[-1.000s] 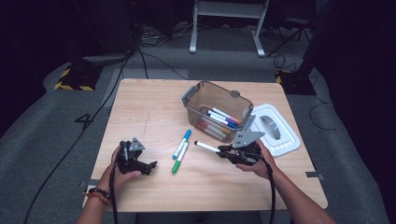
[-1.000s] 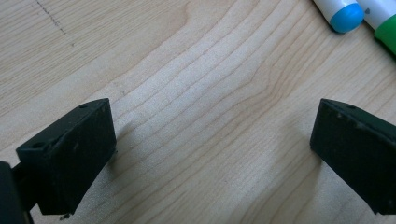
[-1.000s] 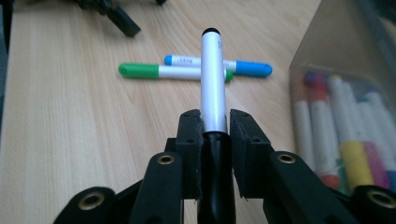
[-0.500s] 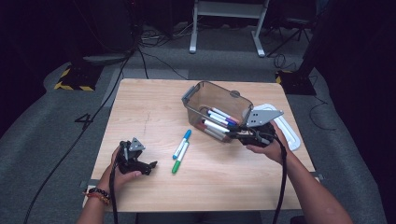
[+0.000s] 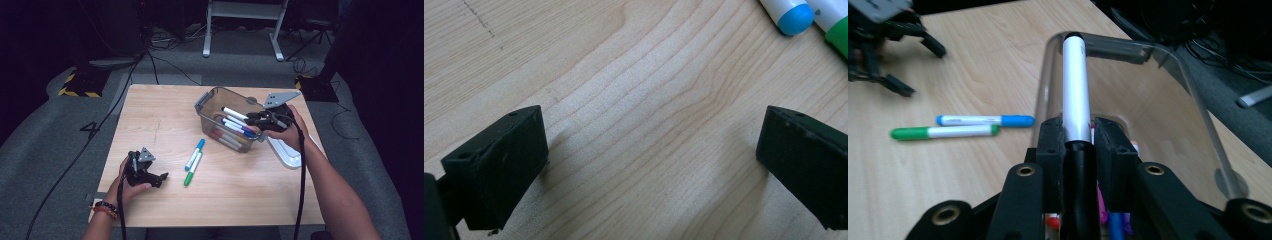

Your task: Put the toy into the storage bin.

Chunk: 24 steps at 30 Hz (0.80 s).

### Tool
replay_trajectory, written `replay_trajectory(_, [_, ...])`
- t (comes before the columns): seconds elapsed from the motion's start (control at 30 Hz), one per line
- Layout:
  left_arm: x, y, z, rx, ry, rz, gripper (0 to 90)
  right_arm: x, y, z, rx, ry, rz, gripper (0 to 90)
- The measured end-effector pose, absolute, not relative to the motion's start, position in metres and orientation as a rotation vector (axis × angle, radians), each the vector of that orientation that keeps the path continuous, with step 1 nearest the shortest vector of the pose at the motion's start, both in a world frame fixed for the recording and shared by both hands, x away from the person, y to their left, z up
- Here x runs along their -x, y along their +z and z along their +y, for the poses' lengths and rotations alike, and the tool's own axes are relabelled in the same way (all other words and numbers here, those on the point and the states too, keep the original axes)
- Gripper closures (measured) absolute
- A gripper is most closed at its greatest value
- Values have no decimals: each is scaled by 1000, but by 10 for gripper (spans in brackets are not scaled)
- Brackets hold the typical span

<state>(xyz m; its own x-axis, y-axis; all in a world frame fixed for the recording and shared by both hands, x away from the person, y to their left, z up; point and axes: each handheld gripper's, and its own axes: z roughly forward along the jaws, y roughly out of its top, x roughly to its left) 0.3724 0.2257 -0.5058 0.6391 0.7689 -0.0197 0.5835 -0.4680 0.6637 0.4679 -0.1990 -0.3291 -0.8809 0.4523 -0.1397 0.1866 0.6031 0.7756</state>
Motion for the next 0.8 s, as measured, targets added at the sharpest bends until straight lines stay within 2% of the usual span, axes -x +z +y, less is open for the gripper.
replay_trajectory(0.4, [-373, -506, 226, -2218, 370, 1043, 4, -506, -355, -174, -610, 1039, 2610, 746])
replay_trajectory(0.8, [-373, -506, 226, -2218, 371, 1044, 5, -523, -380, -150, -636, 921, 2722, 745])
